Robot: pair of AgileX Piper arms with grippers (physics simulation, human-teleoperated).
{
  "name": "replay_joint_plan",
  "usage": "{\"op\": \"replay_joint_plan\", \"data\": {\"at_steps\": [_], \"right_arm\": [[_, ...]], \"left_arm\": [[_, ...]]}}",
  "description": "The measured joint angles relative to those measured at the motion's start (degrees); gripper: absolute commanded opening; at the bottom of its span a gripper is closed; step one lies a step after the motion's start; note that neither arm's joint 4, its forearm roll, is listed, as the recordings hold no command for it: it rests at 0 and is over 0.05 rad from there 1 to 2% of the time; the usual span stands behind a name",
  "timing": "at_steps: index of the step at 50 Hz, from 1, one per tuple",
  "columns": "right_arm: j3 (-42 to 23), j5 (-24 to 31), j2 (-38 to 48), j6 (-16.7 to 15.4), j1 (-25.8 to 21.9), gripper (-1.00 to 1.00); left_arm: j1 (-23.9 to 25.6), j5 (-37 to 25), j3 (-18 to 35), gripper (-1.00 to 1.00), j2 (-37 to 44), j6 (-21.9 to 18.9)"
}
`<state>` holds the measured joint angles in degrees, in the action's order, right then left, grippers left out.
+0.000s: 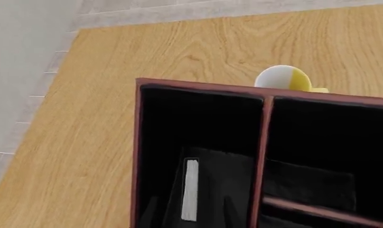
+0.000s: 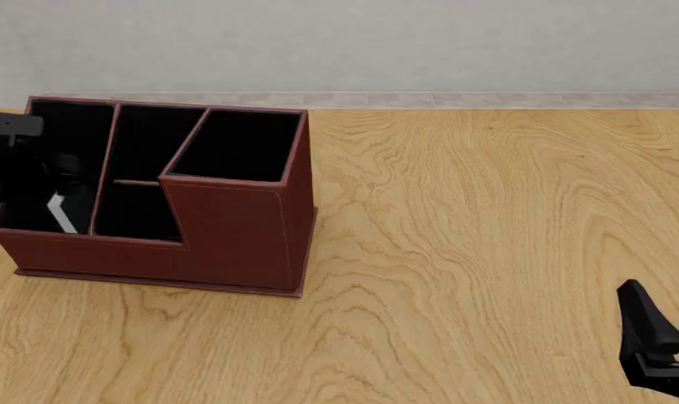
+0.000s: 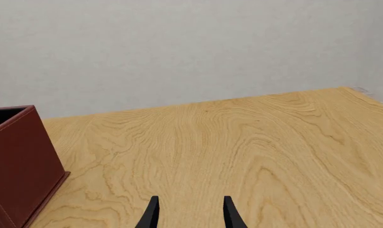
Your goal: Pick up the book and place it in the left compartment of the caddy.
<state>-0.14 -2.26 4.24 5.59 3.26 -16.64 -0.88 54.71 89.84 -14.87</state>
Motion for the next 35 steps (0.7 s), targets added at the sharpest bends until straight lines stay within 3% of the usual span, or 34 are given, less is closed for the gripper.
{"op": "replay_joint_plan", "data": {"at_steps": [18, 35], "right_arm": [[0.0, -0.1, 0.3, -0.3, -0.2, 1.00], [-0.1, 0.5, -0.5, -0.4, -0.1, 1.00]], "left_arm": [[1.8, -2.6, -1.2, 1.00, -9.5, -1.0], [4.0, -7.7, -0.4, 1.00, -23.8, -1.2]]}}
